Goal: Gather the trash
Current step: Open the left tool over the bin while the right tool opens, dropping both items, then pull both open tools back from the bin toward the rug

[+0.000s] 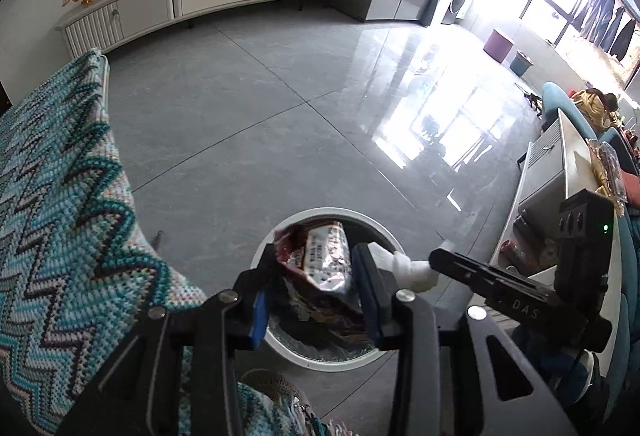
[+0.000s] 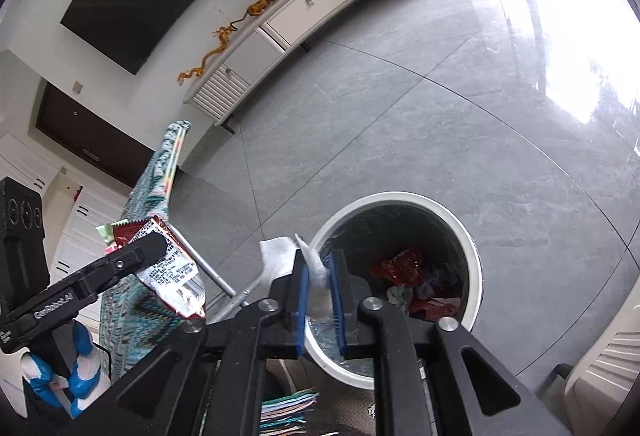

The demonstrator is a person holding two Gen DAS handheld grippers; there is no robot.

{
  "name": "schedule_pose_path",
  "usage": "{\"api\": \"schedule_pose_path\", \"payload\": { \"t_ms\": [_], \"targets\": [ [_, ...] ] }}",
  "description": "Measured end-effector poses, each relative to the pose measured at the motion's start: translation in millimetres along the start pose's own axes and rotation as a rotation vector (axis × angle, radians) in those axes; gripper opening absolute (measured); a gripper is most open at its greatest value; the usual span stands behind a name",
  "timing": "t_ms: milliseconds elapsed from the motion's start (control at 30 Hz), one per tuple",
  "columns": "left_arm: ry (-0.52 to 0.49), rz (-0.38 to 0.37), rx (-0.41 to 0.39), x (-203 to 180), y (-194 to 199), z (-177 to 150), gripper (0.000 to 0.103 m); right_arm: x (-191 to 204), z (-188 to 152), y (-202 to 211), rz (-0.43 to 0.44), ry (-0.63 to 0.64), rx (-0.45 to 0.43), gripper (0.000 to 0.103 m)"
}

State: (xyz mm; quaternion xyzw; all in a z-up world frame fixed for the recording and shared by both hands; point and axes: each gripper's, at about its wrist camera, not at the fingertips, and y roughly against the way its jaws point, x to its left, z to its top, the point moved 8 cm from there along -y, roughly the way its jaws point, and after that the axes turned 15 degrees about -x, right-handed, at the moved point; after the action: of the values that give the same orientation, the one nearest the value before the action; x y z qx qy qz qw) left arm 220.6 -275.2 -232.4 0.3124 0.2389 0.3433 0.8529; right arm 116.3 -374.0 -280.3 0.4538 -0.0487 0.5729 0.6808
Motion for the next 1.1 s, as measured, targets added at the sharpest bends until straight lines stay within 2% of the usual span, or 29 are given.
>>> {"api": "schedule_pose_path", "payload": {
  "t_ms": [67, 100, 333, 533, 667, 800, 867, 933, 1100],
  "targets": [
    [0.005, -0.014, 0.007, -2.3, -6.3, -0.3, 0.051, -5.7, -1.2, -4.0, -0.013, -0.008, 0.006, 0.041],
    [0.007, -0.021, 0.008, -3.6, -7.6, -0.3, 0.053, -7.8, -1.6, -4.9, -0.018, -0.013, 0.007, 0.042],
    [0.014, -0.029, 0.001, -6.1, -5.1, 1.9, 0.054, -12.5, -0.7, 1.2, -0.023, -0.023, 0.006, 0.042],
    [0.003, -0.006, -0.061, -5.1, 24.9, 11.1, 0.054, -0.5, 4.9, 18.7, -0.004, -0.003, -0.023, 0.042],
    [-0.025, 0.049, -0.129, -2.2, 56.7, 18.7, 0.054, 13.0, 7.8, 35.8, 0.007, 0.031, -0.053, 0.042],
    [-0.054, 0.140, -0.194, -1.1, 85.6, 24.8, 0.054, 26.2, 8.9, 53.1, 0.005, 0.065, -0.086, 0.042],
    [-0.067, 0.178, -0.227, -1.4, 100.7, 25.3, 0.056, 31.6, 9.4, 60.6, 0.002, 0.079, -0.101, 0.042],
    [-0.083, 0.209, -0.260, -4.6, 115.3, 25.3, 0.065, 37.0, 9.7, 66.8, 0.001, 0.089, -0.114, 0.042],
    [-0.116, 0.262, -0.325, -10.7, 146.9, 24.2, 0.067, 51.5, 10.1, 80.1, -0.005, 0.123, -0.145, 0.045]
  ]
}}
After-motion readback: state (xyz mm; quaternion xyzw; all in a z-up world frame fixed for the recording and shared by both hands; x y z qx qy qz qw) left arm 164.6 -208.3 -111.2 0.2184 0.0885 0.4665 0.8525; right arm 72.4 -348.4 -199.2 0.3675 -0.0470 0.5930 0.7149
